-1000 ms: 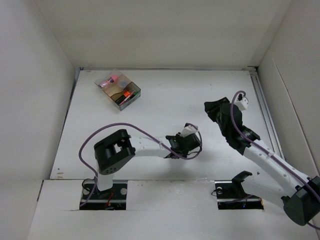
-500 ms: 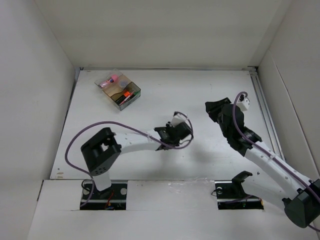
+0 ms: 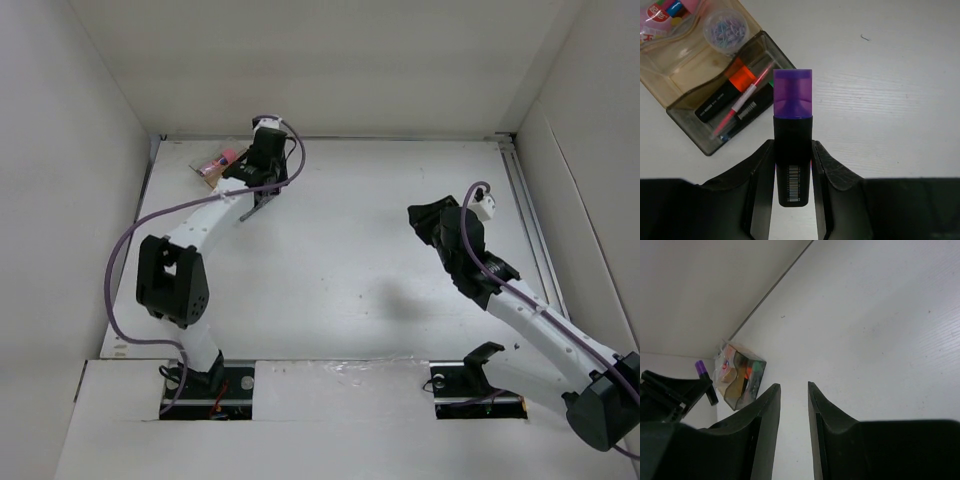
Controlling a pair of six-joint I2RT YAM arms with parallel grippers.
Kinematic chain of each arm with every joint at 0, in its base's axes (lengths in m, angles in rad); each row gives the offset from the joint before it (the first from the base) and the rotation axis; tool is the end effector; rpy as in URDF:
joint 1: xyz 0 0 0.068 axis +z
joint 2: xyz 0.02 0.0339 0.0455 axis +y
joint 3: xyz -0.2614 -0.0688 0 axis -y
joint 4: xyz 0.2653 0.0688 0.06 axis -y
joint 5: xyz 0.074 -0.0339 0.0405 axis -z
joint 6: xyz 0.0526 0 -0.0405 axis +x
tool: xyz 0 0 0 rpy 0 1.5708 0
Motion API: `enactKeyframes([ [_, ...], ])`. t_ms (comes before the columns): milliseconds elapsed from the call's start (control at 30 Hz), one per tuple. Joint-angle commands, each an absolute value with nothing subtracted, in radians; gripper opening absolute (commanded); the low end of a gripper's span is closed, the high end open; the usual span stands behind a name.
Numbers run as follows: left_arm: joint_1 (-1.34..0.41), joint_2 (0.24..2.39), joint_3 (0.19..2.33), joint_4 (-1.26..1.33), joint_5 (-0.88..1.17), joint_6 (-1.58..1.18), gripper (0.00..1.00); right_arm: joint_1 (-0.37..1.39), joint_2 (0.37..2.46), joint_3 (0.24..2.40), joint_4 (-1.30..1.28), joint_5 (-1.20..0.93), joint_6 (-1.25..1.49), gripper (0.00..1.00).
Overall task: Sort the stationery into containers
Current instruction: Place the pen in the storage box.
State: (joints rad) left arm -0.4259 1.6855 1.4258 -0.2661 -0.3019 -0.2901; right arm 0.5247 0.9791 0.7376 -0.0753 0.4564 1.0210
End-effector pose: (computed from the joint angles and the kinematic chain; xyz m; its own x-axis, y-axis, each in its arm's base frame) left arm 0.3973 -0.1631 0.3007 -0.4838 -0.0804 -0.8715 0.0228 0.9943 -0.1044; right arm 0.2378 0.1109 0.2875 -0.2153 0.7597 -0.6136 0.1843 0.6486 0.7385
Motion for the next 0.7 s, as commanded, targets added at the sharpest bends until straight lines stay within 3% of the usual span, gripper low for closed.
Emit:
enactKeyframes([
  [0, -0.385, 1.793, 1.581, -0.400, -0.255, -0.198, 0.13, 0.520, 0.976, 0.750, -0.041, 0.451, 1.023, 0.34],
  [200, -0.365, 1.836, 1.614, -0.373, -0.336, -0.023, 0.17, 0.520, 0.976, 0.750, -0.041, 0.439, 1.014, 0.34],
  [667, -0.261, 1.943, 1.644, -0.376, -0.221, 0.097, 0.23, 0.520, 0.985, 0.750, -0.032, 0.430, 1.014, 0.34],
])
